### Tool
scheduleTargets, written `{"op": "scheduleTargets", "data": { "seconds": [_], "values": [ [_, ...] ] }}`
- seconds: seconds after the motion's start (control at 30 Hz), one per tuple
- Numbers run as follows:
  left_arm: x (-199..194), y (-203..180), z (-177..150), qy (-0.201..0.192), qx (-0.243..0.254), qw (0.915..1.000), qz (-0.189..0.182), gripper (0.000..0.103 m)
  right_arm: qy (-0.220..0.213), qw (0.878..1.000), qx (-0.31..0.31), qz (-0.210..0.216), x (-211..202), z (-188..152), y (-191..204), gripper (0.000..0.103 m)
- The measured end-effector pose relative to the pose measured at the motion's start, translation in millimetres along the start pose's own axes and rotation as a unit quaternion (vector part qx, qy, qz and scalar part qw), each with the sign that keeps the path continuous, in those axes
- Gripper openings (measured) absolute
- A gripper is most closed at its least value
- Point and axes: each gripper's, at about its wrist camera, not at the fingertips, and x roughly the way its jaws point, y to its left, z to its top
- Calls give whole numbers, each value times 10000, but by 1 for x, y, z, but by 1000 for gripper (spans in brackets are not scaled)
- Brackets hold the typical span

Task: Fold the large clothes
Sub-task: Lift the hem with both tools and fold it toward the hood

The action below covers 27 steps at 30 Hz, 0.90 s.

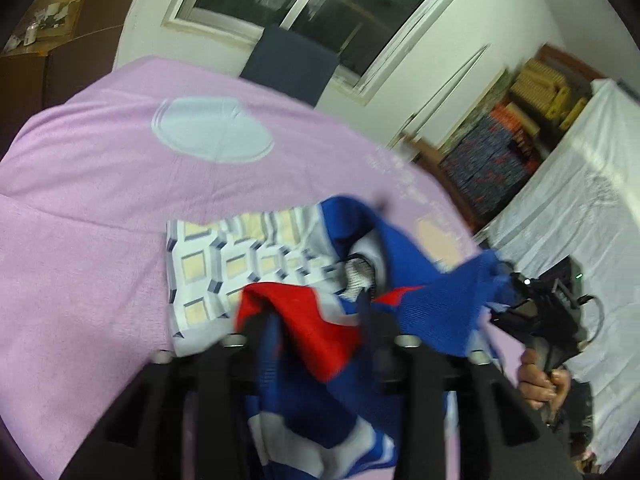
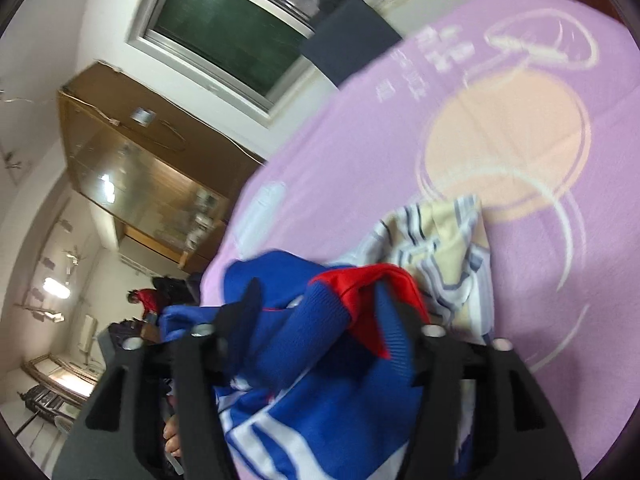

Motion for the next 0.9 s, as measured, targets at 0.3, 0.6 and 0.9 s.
{"op": "scheduleTargets", "data": {
  "seconds": [0.3,0.6,0.9],
  "values": [
    [-34,21,1,-606,-570,9964,190,91,-476,9984,241,194,-32,12,-14,68],
    [15,7,25,-41,-170,9964,836,91,-248,9954,-585,-717,-3,9,4,68],
    [50,2,35,119,-203,9976,658,82,56,9971,-486,-580,34,23,-4,72]
  ]
}}
